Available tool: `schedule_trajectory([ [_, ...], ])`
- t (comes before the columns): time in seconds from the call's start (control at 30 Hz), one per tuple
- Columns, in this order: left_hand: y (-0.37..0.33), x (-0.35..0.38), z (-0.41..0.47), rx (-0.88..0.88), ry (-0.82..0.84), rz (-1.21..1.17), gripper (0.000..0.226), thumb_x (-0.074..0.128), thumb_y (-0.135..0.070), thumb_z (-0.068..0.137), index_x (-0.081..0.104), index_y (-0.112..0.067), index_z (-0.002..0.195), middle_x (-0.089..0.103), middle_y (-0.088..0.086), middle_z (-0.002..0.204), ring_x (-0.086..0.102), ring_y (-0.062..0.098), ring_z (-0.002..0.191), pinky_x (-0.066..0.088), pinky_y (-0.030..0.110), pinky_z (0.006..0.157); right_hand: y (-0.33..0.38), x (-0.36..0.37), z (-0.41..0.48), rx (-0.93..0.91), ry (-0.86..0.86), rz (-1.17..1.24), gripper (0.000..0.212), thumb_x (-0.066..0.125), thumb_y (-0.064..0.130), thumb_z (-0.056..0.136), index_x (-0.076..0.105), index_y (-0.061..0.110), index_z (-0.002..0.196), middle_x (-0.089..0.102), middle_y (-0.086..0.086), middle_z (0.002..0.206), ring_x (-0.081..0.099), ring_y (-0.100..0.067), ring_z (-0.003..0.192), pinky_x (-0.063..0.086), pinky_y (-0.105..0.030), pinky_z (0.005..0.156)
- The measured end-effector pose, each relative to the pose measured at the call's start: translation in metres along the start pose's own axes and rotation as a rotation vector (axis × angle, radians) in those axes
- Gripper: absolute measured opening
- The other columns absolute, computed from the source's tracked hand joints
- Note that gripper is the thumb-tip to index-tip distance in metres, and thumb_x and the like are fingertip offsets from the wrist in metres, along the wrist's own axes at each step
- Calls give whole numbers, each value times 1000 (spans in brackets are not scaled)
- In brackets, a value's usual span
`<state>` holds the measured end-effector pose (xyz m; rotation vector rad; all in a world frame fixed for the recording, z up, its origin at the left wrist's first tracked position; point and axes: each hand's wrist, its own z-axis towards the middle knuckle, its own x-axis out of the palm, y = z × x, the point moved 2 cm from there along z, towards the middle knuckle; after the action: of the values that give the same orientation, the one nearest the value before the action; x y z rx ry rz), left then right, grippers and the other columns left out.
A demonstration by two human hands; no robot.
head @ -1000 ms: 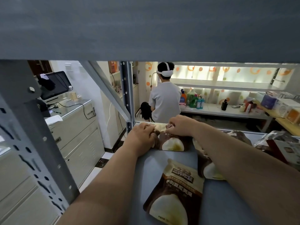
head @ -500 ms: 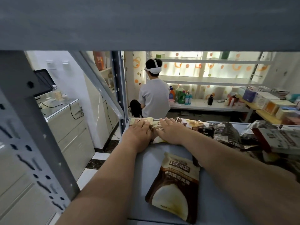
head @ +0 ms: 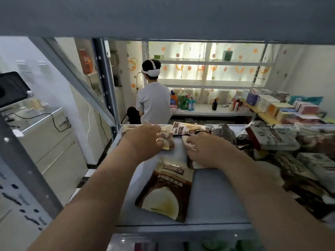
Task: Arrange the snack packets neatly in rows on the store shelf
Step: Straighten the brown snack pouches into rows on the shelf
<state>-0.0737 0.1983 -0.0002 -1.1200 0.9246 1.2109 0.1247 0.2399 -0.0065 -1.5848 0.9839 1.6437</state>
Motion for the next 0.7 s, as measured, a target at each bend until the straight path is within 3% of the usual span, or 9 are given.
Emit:
schedule_trajectory([
  [0.13,-45,-10,-69,14,139,-41,38,52,-56,87,52,-39,120,53,-14,116,54,13,107,49,34,88,-11,21,-37,20,88,47,78,44,72,87,21,36,152,18,-3,162,18,-26,148,25,-48,115],
  [0.23,-63,5,-100,-49,239,21,53,50,-67,84,43,-40,129,44,-12,126,47,14,115,46,34,91,-14,32,-45,-56,68,9,82,37,75,88,20,30,154,13,-7,164,7,-33,150,13,-51,120],
  [0.37,-74,20,-118,-173,213,-56,79,56,-70,80,29,-36,146,29,-12,147,38,15,130,40,33,101,-18,29,-64,-160,-37,30,79,49,69,80,37,25,145,38,-4,148,30,-28,140,25,-50,115],
  [0.47,-77,28,-135,-230,188,-84,88,57,-74,75,22,-42,149,22,-15,151,29,15,134,34,36,108,-19,30,-85,-223,-11,49,72,53,63,81,41,25,142,36,-1,140,34,-25,133,33,-43,110],
  [0.57,-82,32,-150,-283,123,-123,89,59,-74,73,24,-43,149,22,-16,151,27,15,133,31,36,110,-23,27,-99,-253,32,49,73,58,58,80,35,32,145,27,1,145,34,-27,132,41,-42,103],
  [0.63,-85,33,-159,-322,76,-127,86,60,-71,75,26,-41,148,24,-14,151,27,16,132,32,36,110,-22,24,-103,-300,9,25,67,57,53,80,39,33,142,34,3,142,40,-24,126,45,-37,93],
  [0.7,-85,33,-166,-365,47,-122,83,58,-69,77,26,-40,147,24,-13,150,26,16,132,32,37,110,-19,23,-106,-343,-44,34,47,52,43,86,50,27,130,45,4,132,47,-18,116,42,-32,79],
])
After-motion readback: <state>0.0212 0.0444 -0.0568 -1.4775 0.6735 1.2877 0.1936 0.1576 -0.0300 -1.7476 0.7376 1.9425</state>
